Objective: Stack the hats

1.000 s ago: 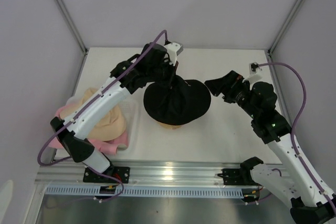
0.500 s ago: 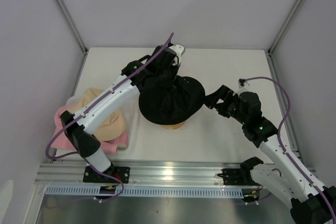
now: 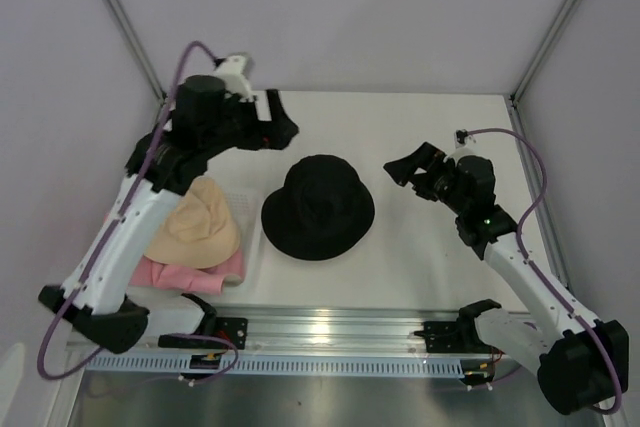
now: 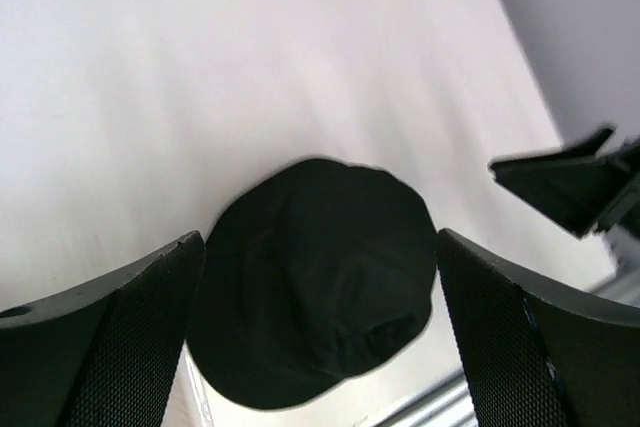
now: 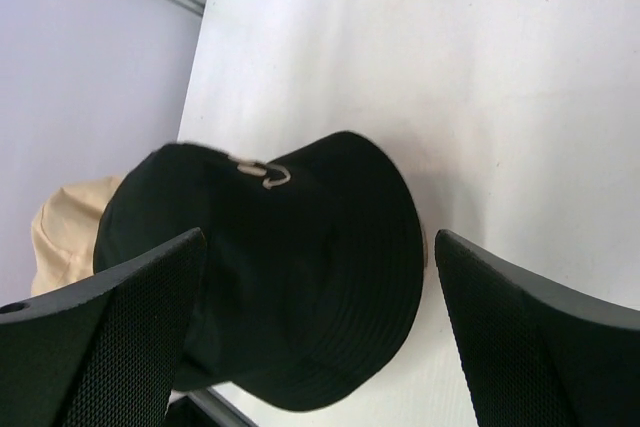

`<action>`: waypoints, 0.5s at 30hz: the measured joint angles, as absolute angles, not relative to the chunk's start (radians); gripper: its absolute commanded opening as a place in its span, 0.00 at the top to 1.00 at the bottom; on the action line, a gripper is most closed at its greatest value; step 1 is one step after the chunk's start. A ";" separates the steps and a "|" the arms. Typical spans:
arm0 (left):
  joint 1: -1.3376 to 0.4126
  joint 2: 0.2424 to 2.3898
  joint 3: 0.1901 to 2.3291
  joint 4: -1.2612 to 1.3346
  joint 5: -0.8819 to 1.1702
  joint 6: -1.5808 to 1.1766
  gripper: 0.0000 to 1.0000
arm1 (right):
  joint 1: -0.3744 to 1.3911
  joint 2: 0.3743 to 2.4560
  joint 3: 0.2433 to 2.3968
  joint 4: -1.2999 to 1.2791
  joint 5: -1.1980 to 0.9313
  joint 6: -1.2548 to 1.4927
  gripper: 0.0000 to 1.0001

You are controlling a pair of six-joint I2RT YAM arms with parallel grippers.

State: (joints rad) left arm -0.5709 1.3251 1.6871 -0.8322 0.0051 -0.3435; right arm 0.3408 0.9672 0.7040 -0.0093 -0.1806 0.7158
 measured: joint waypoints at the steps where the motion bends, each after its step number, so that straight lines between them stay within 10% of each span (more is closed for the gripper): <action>1: -0.516 1.272 1.645 -0.805 0.027 -0.361 0.01 | 0.320 0.987 0.712 0.000 -0.199 0.721 0.00; 15: -0.359 1.019 1.003 -0.602 0.248 -0.551 0.25 | 0.347 1.101 0.700 0.099 -0.348 0.740 0.00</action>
